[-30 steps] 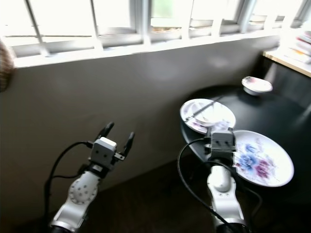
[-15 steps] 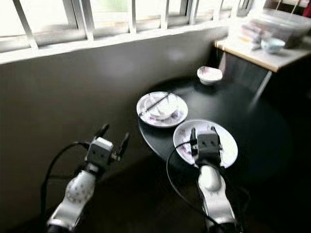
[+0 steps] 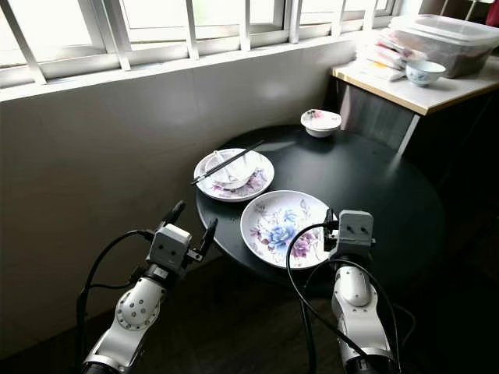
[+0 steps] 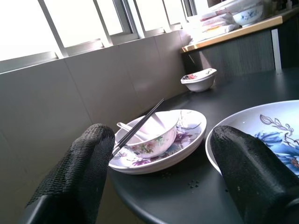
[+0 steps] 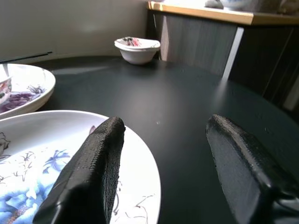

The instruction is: Kitchen organization

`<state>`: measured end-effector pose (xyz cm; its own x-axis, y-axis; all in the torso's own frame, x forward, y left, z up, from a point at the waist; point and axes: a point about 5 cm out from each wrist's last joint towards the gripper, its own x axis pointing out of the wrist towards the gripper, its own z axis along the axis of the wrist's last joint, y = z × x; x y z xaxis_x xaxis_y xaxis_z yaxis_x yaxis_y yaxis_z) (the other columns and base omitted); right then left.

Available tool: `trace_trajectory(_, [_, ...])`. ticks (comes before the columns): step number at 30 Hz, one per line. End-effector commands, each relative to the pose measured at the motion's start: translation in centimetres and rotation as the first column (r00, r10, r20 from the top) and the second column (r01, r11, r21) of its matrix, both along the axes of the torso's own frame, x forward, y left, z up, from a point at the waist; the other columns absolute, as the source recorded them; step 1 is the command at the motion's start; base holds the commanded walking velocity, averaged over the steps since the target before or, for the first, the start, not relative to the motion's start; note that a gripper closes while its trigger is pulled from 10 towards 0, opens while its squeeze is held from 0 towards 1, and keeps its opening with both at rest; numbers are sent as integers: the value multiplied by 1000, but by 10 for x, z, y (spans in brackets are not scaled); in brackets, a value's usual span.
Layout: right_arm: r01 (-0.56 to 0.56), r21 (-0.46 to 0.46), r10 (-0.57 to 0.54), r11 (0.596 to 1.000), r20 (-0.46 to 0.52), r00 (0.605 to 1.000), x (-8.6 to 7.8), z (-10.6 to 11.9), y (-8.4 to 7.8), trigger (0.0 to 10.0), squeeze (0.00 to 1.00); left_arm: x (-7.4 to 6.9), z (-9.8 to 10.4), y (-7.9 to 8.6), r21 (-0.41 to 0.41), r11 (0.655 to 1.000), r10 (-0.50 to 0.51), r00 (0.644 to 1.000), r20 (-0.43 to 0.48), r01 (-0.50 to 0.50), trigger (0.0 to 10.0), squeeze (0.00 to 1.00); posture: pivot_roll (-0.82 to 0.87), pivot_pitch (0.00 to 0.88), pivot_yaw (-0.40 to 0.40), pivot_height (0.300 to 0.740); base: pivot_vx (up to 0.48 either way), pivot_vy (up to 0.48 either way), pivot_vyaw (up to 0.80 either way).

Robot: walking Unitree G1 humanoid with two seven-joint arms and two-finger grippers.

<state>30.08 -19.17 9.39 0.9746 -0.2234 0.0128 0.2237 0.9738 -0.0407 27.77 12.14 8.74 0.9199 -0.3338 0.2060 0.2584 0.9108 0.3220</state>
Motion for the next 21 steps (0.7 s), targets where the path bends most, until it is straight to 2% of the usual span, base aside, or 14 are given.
trace_trajectory(1, [23,50,-20,998,-47,999,1,-6,-5,10000,0,0,-3,1,8,1000,4,1000,-9,-4,10000,0,38,0,-20,740,0,0,0])
trace_trajectory(4, [36,92,-28,995,-79,996,3,-11,-8,10000,0,0,-3,1,9,1000,5,1000,-12,-5,10000,0,40,0,-22,740,0,0,0])
trace_trajectory(9, [121,179,-100,976,-123,987,3,-16,-22,10000,0,0,-6,4,22,1000,15,1000,-24,-14,10000,0,41,0,-22,740,0,0,0])
trace_trajectory(16, [103,287,-46,952,-196,980,7,-27,-22,10000,0,1,-6,3,23,1000,15,1000,-24,-15,10000,0,42,0,-21,740,0,0,0])
trace_trajectory(18, [59,381,28,923,-220,975,9,-35,-16,10000,0,1,-7,3,26,1000,18,1000,-24,-17,10000,0,44,0,-22,740,0,0,0])
trace_trajectory(21, [35,392,52,919,-209,977,10,-36,-14,10000,0,1,-6,4,26,999,21,1000,-22,-20,10000,0,45,0,-22,740,0,0,0])
